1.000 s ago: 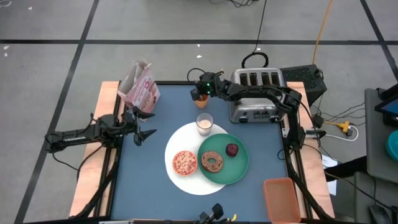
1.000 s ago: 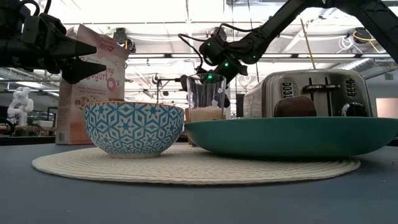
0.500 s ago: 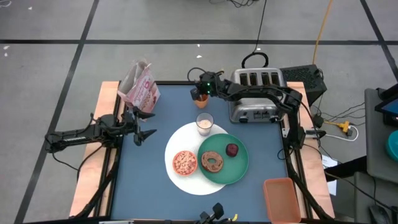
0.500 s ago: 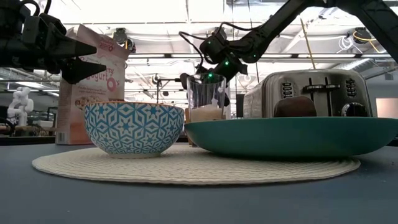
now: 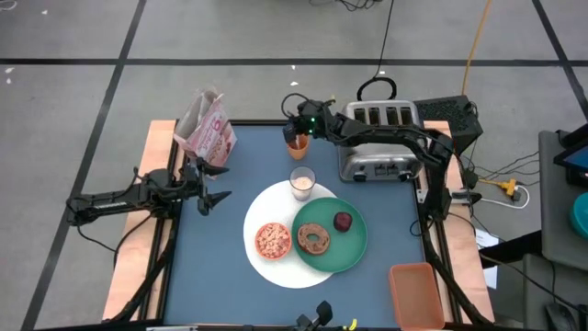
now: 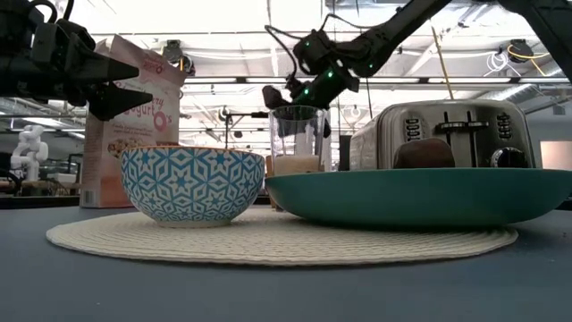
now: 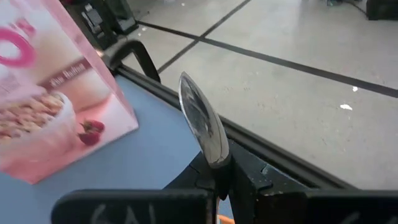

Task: Arrange a breakfast setting
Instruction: Put the green patterned spoon on the white table mat to the left side of the orange bowl

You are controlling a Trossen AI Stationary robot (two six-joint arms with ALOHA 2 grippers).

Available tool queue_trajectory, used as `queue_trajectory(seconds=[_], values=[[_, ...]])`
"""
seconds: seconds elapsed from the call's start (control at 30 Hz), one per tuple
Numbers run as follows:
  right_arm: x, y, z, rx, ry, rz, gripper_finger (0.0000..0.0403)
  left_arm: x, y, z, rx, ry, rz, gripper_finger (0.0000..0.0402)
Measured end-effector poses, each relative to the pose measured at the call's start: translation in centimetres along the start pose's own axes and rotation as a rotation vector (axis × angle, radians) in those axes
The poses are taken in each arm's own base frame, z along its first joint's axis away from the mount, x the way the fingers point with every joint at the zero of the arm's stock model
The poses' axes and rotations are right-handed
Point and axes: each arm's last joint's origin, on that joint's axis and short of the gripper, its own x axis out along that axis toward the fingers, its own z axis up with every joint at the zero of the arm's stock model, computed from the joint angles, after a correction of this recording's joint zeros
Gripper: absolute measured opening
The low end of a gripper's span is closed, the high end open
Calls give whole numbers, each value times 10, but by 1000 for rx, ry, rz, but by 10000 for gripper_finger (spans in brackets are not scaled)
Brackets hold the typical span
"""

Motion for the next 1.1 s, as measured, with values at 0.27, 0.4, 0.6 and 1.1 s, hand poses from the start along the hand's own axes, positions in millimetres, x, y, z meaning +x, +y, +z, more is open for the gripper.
queue_trajectory(seconds=[0.27, 0.4, 0.6, 1.1], values=[[-27, 7, 26, 25, -57, 100, 12, 0, 0, 1, -11, -11, 0, 392], [-40, 12, 36, 61, -57, 203, 12, 0, 0, 5, -15, -55, -4, 392], [-50, 22, 44, 101, -53, 394, 12, 0, -1, 8, -43, -82, -8, 392], [-65, 66, 34, 64, -52, 630, 12, -1, -2, 16, -154, -166, -27, 392]])
